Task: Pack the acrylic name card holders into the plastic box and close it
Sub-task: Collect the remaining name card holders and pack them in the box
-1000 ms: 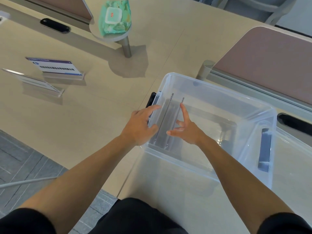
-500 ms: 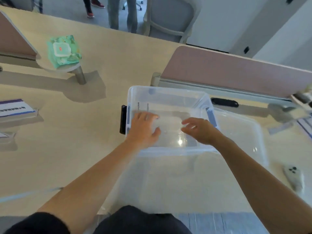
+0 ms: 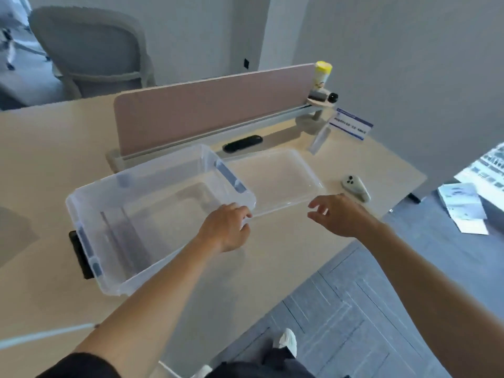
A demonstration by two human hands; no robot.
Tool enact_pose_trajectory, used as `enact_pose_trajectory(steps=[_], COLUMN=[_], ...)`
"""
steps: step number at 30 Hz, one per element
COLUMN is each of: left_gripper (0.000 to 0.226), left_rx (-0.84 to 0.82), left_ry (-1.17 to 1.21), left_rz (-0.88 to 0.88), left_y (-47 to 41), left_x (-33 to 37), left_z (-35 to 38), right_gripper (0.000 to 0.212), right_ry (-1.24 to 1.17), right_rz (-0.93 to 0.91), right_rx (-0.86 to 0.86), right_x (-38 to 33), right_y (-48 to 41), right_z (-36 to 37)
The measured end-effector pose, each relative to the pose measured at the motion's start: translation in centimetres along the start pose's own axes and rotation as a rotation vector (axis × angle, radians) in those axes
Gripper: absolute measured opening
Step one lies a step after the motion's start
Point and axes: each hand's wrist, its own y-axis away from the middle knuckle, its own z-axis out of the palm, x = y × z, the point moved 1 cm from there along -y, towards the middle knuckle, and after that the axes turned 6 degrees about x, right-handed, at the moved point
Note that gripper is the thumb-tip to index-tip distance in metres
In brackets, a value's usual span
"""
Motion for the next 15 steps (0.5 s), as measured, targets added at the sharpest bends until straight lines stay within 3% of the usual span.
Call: enact_pose_trajectory(steps=[7,15], left_gripper=[0.029,0.025], left_rx=[-0.086,-0.092], left_ry=[-0.038,-0.114], left_rz=[0.103,0.088], left_y=[-7.9,-17.5], left_x=[9.7,20.1], left_z=[4.6,9.8], right_gripper=[0.030,0.030], right_ry=[-0.101,-0.130], right_rz=[0.123,0.149], right_rx=[0.115,0.134], right_x=[14.0,29.1], right_y=[1.5,-1.6], right_z=[-2.4,-5.7])
